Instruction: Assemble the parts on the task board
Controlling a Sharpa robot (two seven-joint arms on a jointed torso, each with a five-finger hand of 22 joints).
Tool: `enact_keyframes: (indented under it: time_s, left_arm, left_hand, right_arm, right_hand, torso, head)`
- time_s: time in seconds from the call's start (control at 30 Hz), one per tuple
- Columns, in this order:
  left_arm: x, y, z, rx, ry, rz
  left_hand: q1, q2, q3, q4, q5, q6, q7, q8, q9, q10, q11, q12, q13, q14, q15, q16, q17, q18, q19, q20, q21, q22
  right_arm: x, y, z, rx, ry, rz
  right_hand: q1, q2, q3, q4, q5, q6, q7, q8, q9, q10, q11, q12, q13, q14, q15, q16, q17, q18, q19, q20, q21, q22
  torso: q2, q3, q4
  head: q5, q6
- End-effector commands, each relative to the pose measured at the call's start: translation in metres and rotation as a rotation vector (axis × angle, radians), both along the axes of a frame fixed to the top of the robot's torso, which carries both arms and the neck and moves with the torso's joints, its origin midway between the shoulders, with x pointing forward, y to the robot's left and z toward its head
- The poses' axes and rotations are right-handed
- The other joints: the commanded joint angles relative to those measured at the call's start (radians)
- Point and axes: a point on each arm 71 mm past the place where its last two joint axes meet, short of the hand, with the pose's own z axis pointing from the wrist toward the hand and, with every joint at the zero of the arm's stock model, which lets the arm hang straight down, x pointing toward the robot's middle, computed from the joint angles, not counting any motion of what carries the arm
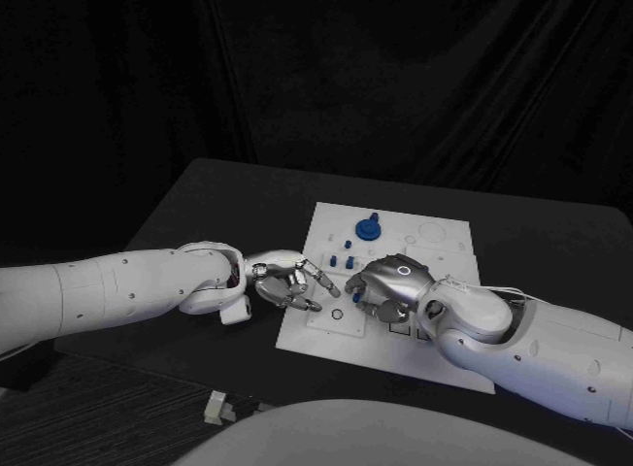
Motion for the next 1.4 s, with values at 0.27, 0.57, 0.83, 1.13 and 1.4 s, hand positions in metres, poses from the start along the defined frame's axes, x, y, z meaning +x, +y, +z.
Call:
enact_keyframes:
  time_s: [0.27,0.57,0.83,1.13,1.4]
  left_arm:
    - [-0.001,-0.001,0.0,-0.01,0.012,-0.01]
    - [-0.003,0.001,0.001,-0.012,0.006,-0.004]
    - [-0.005,0.007,0.004,-0.016,-0.007,0.009]
    - [-0.007,0.006,0.004,-0.019,-0.005,0.006]
    - [-0.007,0.007,0.004,-0.016,-0.002,0.008]
  left_hand:
    - [-0.01,-0.002,0.008,0.0,0.004,0.004,0.005,0.005,0.001,0.044,-0.002,-0.007,0.212,0.107,-0.002,0.003,0.263,0.005,-0.001,-0.003,-0.005,0.175]
    - [-0.011,-0.001,0.009,0.001,0.004,0.006,0.006,0.006,0.001,0.043,-0.002,-0.007,0.212,0.107,-0.002,0.003,0.263,0.005,-0.002,-0.003,-0.005,0.174]
    - [-0.012,-0.002,0.009,0.001,0.004,0.006,0.006,0.006,0.002,0.044,-0.001,-0.006,0.213,0.107,-0.002,0.003,0.263,0.005,0.001,-0.002,-0.003,0.175]
    - [-0.012,-0.003,0.009,0.001,0.004,0.007,0.006,0.006,0.002,0.044,-0.001,-0.006,0.213,0.107,-0.001,0.003,0.263,0.005,0.001,-0.002,-0.003,0.175]
    - [-0.012,-0.003,0.009,0.001,0.004,0.007,0.006,0.006,0.002,0.044,-0.001,-0.006,0.213,0.107,-0.001,0.003,0.263,0.005,0.001,-0.002,-0.003,0.175]
  right_arm:
    - [0.001,-0.004,-0.003,-0.026,0.004,-0.031]
    - [0.006,-0.014,0.008,0.012,-0.038,-0.068]
    - [0.028,-0.039,0.058,0.048,-0.134,-0.087]
    - [0.058,-0.082,0.086,-0.062,-0.045,-0.172]
    - [0.071,-0.105,0.076,-0.139,0.035,-0.242]
  right_hand:
    - [0.01,-0.011,-0.017,0.013,-0.005,-0.03,-0.013,0.0,-0.034,-0.061,0.01,-0.004,-0.008,-0.011,0.014,-0.009,-0.012,0.021,-0.019,0.013,-0.029,0.097]
    - [0.094,-0.027,-0.206,0.144,-0.044,-0.161,-0.029,0.003,-0.149,-0.315,0.052,-0.021,-0.071,-0.067,0.032,-0.044,-0.072,0.041,-0.088,0.033,-0.166,0.069]
    - [0.034,-0.128,-0.315,0.268,-0.13,-0.253,-0.049,-0.002,-0.233,-0.386,0.054,0.006,-0.128,-0.068,0.026,-0.042,-0.089,0.041,-0.074,0.03,-0.167,0.07]
    - [-0.028,-0.085,-0.274,0.266,0.147,-0.115,-0.082,0.037,-0.225,-0.361,0.035,0.038,-0.162,-0.014,0.005,-0.006,-0.058,0.026,0.007,0.01,-0.066,0.093]
    - [-0.035,-0.09,-0.282,0.266,0.036,-0.092,-0.072,0.041,-0.228,-0.319,0.032,0.059,-0.177,-0.009,0.0,-0.027,-0.09,0.022,0.026,0.003,-0.058,0.094]
  torso:
    - [0.0,0.0,0.0002]
    - [-0.001,0.0003,-0.0004]
    - [0.0,0.0002,0.0005]
    - [-0.001,0.0003,-0.0002]
    - [0.002,0.0005,0.0]
  head:
    - [0.0,0.0]
    - [-0.022,0.0]
    - [-0.035,0.0]
    - [-0.043,0.0]
    - [-0.041,0.0]
